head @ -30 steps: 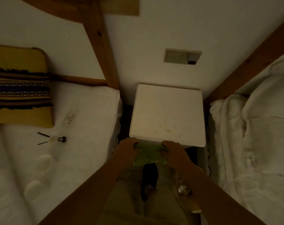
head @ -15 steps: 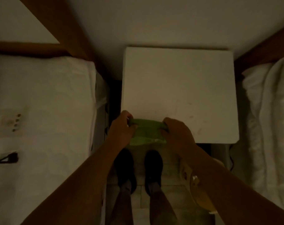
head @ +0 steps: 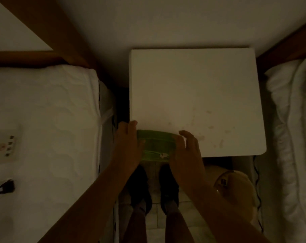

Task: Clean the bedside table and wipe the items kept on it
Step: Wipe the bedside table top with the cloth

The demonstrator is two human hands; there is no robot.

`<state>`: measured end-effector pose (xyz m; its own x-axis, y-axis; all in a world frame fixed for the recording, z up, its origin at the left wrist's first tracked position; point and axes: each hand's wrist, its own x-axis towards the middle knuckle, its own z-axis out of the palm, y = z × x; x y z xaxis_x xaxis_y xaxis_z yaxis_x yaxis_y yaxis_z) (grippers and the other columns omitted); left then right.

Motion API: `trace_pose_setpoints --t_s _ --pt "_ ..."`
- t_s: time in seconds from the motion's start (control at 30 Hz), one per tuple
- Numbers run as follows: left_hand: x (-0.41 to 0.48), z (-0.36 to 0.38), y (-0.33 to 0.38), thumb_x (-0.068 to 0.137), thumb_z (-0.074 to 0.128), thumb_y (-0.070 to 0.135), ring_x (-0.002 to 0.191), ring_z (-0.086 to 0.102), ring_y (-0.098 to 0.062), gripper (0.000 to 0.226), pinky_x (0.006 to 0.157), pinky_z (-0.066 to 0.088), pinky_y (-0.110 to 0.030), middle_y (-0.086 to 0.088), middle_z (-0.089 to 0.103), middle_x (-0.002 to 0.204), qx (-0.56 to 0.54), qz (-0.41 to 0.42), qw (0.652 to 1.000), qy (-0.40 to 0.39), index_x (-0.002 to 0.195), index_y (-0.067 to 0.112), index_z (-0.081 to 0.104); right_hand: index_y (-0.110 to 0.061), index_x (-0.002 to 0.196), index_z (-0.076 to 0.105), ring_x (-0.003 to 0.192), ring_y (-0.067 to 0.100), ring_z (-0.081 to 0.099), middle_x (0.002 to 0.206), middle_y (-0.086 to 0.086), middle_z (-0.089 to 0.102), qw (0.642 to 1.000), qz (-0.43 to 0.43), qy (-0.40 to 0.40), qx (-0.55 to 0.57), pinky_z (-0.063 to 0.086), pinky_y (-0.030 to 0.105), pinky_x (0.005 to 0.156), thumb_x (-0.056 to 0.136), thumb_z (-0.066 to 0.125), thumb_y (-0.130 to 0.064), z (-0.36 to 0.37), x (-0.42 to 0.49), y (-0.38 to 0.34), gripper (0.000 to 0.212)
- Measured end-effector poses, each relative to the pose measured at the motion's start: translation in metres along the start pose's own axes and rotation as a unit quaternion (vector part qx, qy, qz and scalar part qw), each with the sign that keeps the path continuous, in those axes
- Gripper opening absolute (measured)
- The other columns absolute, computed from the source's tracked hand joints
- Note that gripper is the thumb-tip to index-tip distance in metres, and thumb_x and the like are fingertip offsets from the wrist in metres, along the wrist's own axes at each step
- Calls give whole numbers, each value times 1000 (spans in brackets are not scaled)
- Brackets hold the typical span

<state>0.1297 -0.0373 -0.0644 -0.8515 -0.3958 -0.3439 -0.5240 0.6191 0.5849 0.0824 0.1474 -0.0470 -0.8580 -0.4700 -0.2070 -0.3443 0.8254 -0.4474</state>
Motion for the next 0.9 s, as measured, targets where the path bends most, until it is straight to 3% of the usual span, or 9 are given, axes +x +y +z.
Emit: trace_pose_setpoints --t_s 0.1,0.2,0.33,0.43,0.5,0.67,0.9 --pt "-23 15 0 93 49 21 125 46 -36 49 100 46 -53 -21 40 142 56 118 991 -9 139 3 41 7 135 47 130 44 43 140 30 43 999 -35 -23 -3 46 49 102 95 33 -28 10 -17 -15 54" --pt "-42 36 -5 78 75 10 139 30 -46 72 107 40 -53 -27 28 151 134 176 973 -62 141 0 41 4 140 42 136 44 36 147 29 36 998 -31 -60 -14 46 53 101 89 59 -12 22 -26 -17 56" --pt "-37 42 -5 71 77 2 141 22 -45 81 100 47 -52 -23 24 155 147 184 968 -88 143 2 40 3 139 44 135 44 32 148 26 34 996 -45 -80 -6 49 54 96 81 67 -4 25 -14 -5 63" --pt "-17 41 -1 79 71 1 144 17 -42 74 111 29 -50 -20 18 157 117 194 970 -83 145 4 37 -7 145 37 142 37 19 155 18 22 997 -45 -65 12 44 48 105 91 47 -6 22 11 7 55" --pt "6 39 5 86 65 3 144 17 -40 62 112 22 -47 -20 21 156 103 201 972 -68 143 3 41 -17 149 29 146 27 7 159 8 8 996 -38 -77 20 42 41 107 93 50 -4 19 37 15 61" --pt "82 35 26 94 57 12 144 17 -33 42 115 16 -39 -18 29 153 52 207 977 -25 134 1 52 -16 146 40 147 27 19 160 9 19 997 -57 -50 23 40 40 107 95 53 -20 1 110 39 52" --pt "172 31 65 96 52 16 146 16 -33 44 115 15 -30 -15 24 157 55 209 976 8 139 5 47 -9 143 43 144 35 23 157 17 22 996 -74 -57 14 30 43 115 95 51 -13 -25 207 69 48"
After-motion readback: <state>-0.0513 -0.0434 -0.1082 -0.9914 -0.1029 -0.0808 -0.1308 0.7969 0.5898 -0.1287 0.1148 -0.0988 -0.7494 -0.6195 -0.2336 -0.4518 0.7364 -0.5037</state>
